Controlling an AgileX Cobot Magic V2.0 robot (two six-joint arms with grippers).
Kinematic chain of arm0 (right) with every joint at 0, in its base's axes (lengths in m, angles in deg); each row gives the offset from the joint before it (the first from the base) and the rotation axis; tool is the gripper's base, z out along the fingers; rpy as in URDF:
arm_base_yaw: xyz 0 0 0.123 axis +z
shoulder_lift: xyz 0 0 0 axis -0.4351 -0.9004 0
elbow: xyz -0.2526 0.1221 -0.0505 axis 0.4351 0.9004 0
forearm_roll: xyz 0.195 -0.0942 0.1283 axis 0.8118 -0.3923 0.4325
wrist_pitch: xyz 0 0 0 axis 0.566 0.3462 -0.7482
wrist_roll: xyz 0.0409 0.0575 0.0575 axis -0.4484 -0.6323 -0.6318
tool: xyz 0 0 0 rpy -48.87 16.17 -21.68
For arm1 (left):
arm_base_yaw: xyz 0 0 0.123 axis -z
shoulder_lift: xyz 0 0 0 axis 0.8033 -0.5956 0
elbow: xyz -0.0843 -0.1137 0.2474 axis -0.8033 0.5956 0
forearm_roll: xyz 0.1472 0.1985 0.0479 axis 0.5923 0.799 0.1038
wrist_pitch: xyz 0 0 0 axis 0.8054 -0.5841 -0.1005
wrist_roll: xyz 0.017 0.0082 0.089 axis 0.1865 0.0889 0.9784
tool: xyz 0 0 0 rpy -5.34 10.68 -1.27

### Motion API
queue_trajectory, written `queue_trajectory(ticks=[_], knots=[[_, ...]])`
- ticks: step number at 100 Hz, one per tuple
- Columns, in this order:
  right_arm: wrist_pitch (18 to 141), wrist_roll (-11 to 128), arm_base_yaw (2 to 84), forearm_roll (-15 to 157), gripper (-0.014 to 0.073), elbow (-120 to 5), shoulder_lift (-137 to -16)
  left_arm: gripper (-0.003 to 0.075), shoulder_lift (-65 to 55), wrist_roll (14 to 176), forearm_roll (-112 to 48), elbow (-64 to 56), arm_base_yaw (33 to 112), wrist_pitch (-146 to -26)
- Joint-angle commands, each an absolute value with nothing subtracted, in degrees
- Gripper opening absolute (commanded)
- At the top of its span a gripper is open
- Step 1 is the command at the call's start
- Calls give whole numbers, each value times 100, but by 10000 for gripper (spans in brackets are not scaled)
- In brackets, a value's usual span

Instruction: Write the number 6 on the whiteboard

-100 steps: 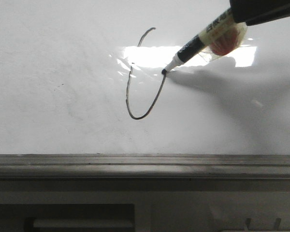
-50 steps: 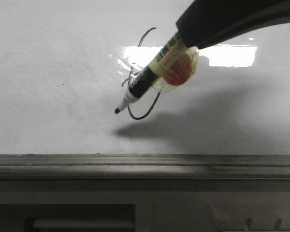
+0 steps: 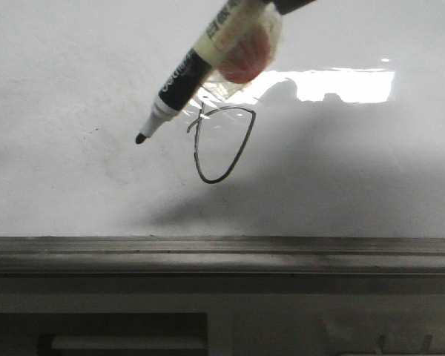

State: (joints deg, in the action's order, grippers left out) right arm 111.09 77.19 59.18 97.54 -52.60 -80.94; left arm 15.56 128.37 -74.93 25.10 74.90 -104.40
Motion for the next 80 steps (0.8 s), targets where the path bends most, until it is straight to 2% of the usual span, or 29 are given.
queue_trajectory(ticks=[1, 30, 67, 80], knots=[[11120, 7795, 5934, 9895, -45, -5663, -8218, 418, 1190, 13005, -7730, 2203, 7931, -10374], [11292, 7795, 5949, 9895, -45, -5948, -8521, 418, -66, 13283, -7730, 1683, 9031, -9811], [11350, 7795, 5949, 9895, -45, -5948, -8521, 416, -1059, 13473, -7720, 1209, 9229, -9776], [11350, 7795, 5949, 9895, -45, -5948, -8521, 328, -1101, 13580, -7720, 1185, 9229, -9764]])
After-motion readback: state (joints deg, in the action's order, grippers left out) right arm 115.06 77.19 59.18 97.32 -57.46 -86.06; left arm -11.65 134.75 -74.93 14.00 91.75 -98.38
